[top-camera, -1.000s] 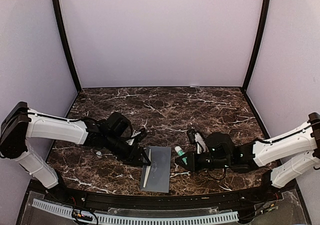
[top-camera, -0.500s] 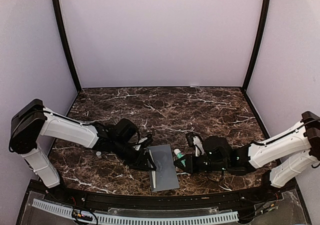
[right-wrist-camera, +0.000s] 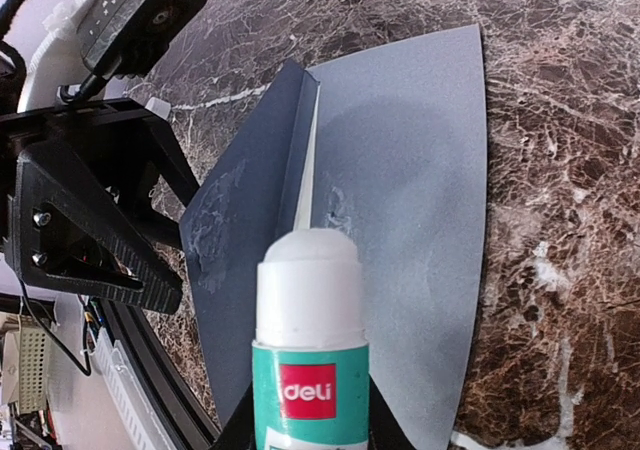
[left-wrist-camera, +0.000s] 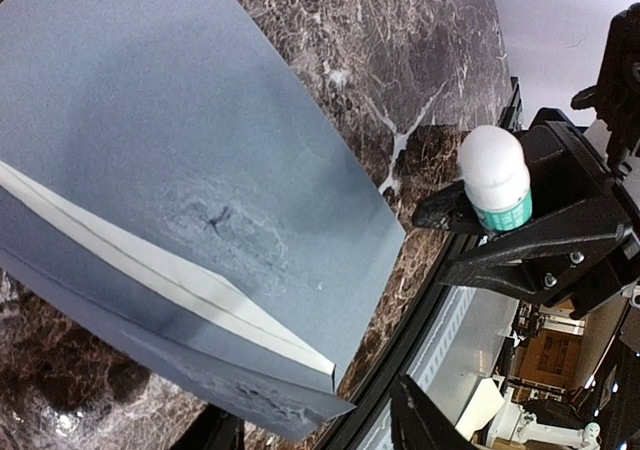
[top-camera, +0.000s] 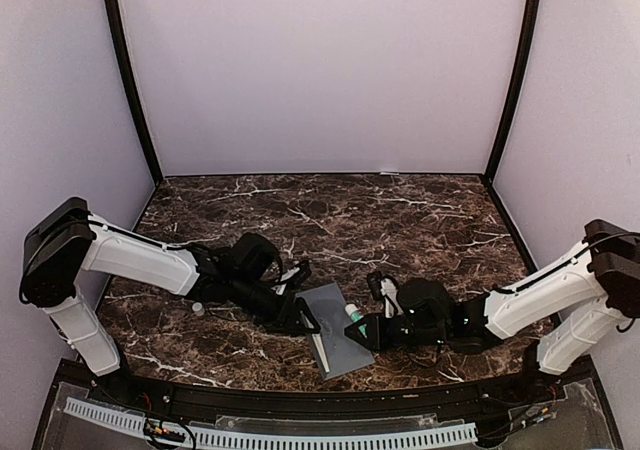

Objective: Place the letter into the envelope and seal it
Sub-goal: Seal the envelope flap on the envelope.

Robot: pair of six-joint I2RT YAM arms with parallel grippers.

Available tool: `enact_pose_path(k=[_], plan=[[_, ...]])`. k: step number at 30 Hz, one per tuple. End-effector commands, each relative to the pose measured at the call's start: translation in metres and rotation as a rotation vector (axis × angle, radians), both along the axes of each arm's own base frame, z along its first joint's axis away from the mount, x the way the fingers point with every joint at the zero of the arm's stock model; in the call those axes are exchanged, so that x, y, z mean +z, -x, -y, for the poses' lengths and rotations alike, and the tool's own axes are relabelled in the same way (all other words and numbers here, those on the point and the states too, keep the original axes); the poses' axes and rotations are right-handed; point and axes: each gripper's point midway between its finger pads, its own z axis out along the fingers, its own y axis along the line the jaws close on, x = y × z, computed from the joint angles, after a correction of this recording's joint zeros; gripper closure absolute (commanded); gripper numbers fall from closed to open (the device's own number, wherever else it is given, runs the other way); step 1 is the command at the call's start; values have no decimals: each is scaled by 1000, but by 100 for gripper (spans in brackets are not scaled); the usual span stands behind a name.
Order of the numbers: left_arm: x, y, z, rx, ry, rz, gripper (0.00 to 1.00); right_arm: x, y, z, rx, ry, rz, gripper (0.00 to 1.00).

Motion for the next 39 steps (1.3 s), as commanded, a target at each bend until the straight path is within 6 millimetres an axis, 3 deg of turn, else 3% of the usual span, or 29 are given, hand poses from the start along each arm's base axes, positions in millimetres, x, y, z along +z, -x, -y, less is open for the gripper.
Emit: enact_pose_path(k=[1,17,39], plan=[[14,-6,13,-3,59,28,51,4,4,-10,14,-48,1,100],[5,-20,32,14,119,58,51,-19,5,0,-18,-13,-22,100],[10,-39,54,25,189,118,51,-45,7,16,-65,31,-60,100]])
